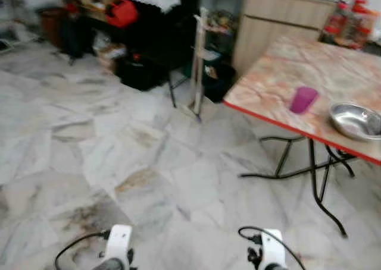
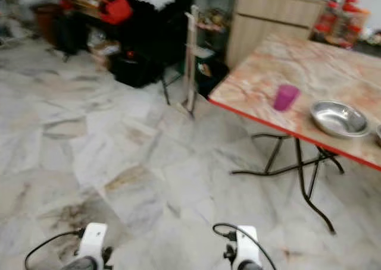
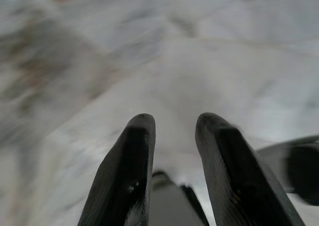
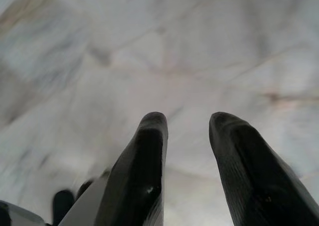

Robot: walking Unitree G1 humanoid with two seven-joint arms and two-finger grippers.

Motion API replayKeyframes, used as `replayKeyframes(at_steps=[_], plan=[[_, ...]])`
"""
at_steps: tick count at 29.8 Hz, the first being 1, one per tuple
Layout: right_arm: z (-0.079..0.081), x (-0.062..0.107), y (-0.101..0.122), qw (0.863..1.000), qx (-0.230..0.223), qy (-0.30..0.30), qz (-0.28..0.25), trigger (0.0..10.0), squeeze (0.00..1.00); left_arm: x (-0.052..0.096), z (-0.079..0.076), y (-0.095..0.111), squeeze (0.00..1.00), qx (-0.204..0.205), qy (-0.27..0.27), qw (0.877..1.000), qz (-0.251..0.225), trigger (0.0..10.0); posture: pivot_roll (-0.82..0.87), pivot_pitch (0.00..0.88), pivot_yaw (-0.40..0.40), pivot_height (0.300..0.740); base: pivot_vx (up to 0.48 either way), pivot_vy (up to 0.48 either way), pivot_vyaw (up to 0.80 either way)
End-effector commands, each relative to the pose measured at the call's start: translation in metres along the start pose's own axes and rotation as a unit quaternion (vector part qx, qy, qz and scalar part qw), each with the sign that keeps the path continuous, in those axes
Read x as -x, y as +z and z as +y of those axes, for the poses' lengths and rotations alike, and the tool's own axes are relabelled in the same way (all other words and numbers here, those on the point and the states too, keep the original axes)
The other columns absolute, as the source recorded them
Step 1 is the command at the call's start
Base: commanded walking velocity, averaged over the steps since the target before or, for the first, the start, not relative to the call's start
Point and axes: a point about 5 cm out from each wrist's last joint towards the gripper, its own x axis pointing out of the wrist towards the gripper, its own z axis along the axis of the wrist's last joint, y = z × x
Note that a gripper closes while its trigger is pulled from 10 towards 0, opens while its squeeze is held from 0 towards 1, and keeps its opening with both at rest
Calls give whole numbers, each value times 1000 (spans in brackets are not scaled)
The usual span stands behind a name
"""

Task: Setting the table

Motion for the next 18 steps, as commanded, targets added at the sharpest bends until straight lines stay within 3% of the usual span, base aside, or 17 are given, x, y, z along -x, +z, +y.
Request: replayKeyframes(at_steps=[1,18], plan=[[3,1,-6,1000,-5,3,7,10000,0,2,9,-5,0,-7,11,1000,9,10000,21,0,-42,725,0,0,-744],[2,1,-6,1000,-1,3,7,10000,0,2,8,-7,0,-9,6,1000,10,10000,10,0,-38,725,0,0,-744]])
